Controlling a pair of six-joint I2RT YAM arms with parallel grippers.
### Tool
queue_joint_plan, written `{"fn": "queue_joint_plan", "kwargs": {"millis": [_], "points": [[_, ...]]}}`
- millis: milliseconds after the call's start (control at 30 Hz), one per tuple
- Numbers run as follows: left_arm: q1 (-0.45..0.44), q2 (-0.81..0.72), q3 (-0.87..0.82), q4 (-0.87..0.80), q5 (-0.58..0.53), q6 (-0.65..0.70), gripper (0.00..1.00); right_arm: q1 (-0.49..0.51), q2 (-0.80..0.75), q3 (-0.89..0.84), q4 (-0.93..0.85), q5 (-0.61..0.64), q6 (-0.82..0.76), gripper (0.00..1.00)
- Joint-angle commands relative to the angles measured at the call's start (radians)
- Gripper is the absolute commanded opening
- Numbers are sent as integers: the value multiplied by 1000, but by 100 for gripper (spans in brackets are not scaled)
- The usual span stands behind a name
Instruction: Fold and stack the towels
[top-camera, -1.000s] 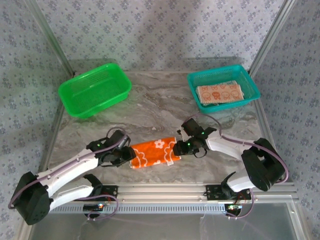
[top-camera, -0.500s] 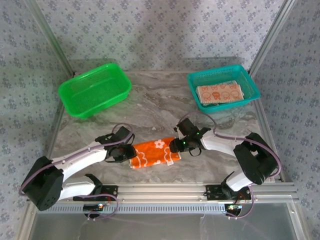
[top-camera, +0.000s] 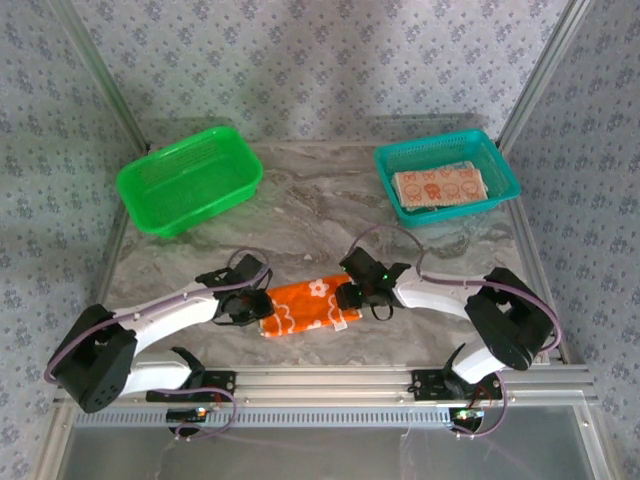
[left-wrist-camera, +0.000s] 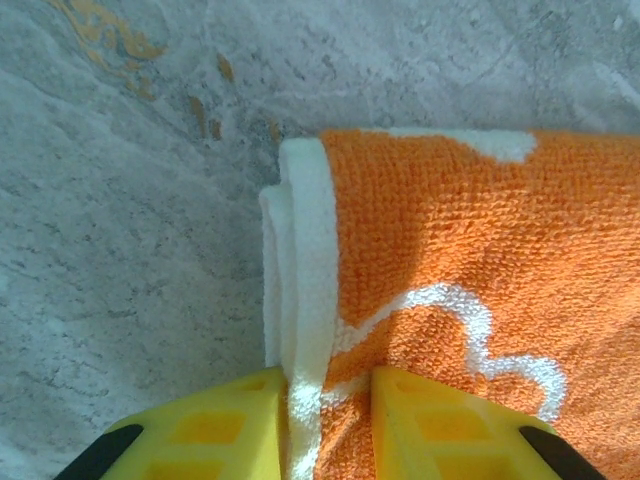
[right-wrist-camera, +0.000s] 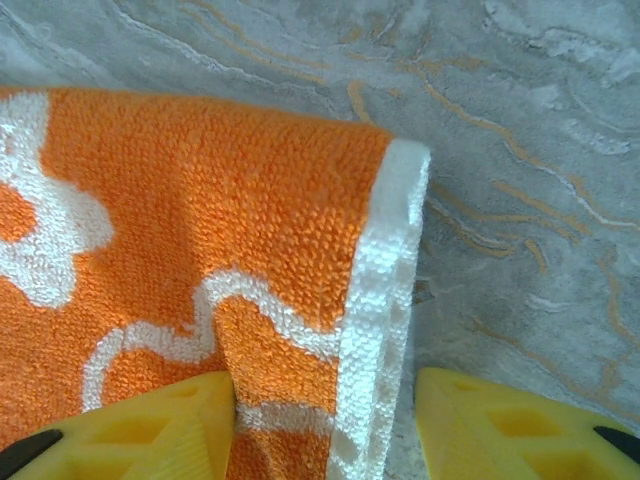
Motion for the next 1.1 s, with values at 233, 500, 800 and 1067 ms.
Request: {"fn": "queue_joint_plan", "kwargs": {"millis": [233, 500, 800, 1067], "points": [[-13, 15, -18, 24, 32, -5, 26, 60, 100, 4, 27, -15, 78, 18], [22, -77, 46, -116, -31, 40, 33, 42, 68, 18, -49, -7, 94, 0], [263, -339, 137, -346, -101, 122, 75, -63, 11, 63, -180, -13, -55, 0], [336, -397, 118, -317, -47, 134, 79, -89, -3, 183, -335, 41, -159, 0]]}}
